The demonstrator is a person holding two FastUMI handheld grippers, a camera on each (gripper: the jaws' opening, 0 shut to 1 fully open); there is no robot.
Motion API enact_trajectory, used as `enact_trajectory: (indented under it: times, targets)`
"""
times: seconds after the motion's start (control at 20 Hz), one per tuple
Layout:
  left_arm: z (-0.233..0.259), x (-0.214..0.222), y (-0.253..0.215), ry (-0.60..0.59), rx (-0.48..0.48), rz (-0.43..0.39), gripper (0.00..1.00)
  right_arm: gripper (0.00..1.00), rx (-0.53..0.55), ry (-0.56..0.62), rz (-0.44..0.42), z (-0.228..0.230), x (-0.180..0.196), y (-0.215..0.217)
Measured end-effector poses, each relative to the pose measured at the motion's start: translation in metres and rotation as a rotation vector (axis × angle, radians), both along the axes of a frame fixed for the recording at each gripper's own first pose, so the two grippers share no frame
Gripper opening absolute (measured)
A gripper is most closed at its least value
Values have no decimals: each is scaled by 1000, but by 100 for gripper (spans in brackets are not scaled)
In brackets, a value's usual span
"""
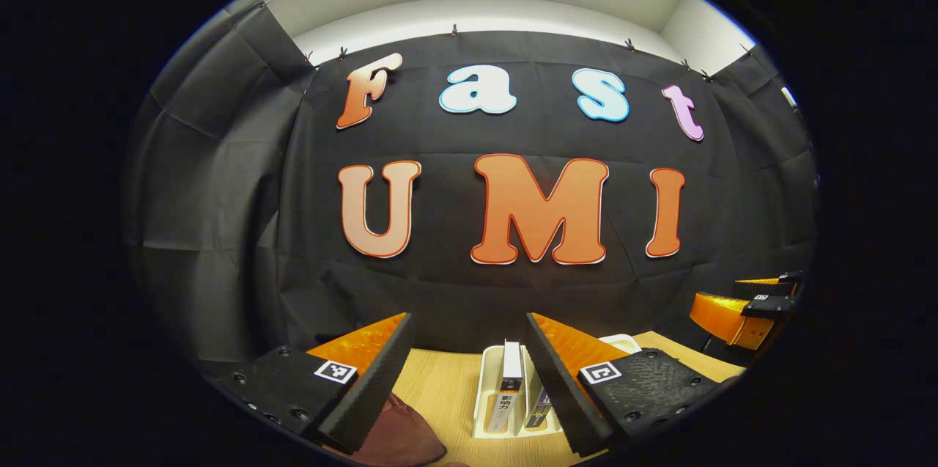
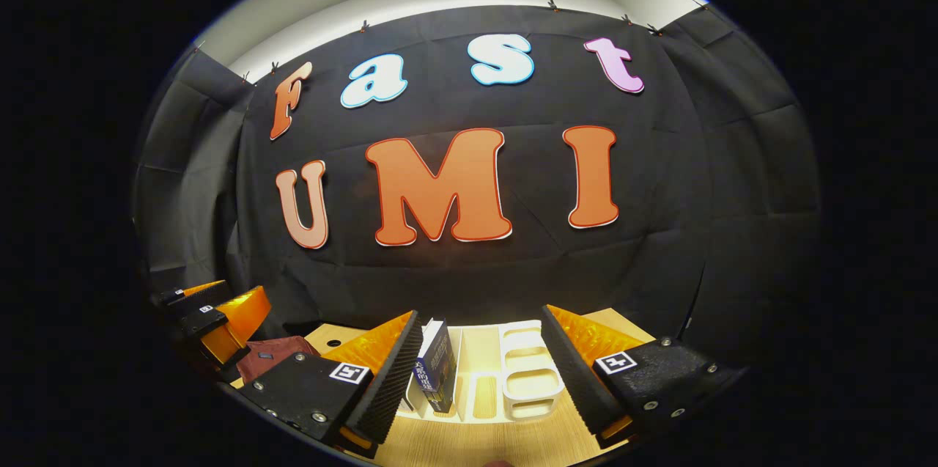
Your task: Open the schoolbag, grab two books from the bookshelf and put them into the schoolbag.
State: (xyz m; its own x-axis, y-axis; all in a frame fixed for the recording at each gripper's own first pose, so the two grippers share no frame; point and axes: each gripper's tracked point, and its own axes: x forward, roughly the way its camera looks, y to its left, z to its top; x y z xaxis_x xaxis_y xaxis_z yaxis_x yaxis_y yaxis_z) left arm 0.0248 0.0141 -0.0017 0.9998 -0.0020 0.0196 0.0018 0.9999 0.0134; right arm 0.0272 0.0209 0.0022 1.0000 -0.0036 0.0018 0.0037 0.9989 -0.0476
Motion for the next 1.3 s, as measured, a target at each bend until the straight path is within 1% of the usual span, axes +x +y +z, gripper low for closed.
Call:
enact_trajectory:
  times: [0.05, 0.25, 0.3, 0.35, 0.6, 0.7, 1.0, 1.15, 1.3]
  targets:
    - [0, 0, 0, 0, 0, 2, 94, 96, -2, -2, 2, 1, 0, 1]
    - [0, 2, -1, 1, 7, 2, 95, 96, -9, -13, 7, 2, 0, 3]
    - [0, 2, 0, 5, 7, 1, 95, 100, -11, -12, 7, 0, 0, 3]
    - [-1, 3, -1, 6, 5, -1, 95, 96, -14, -9, 8, 0, 1, 3]
    - [2, 5, 6, -14, -6, -1, 94, 96, -19, -3, 6, -4, 6, 4]
    - [5, 5, 9, -27, -7, 1, 94, 96, -10, -16, 24, -1, 7, 11]
    - [7, 9, 23, -46, -16, 10, 95, 96, -21, -19, 12, -4, 12, 14]
    - [-3, 12, 32, -24, 32, 17, 95, 96, -9, -11, 22, -8, 14, 20]
    - [-22, 18, 32, 21, 64, -2, 95, 96, -1, -22, 16, -6, 16, 20]
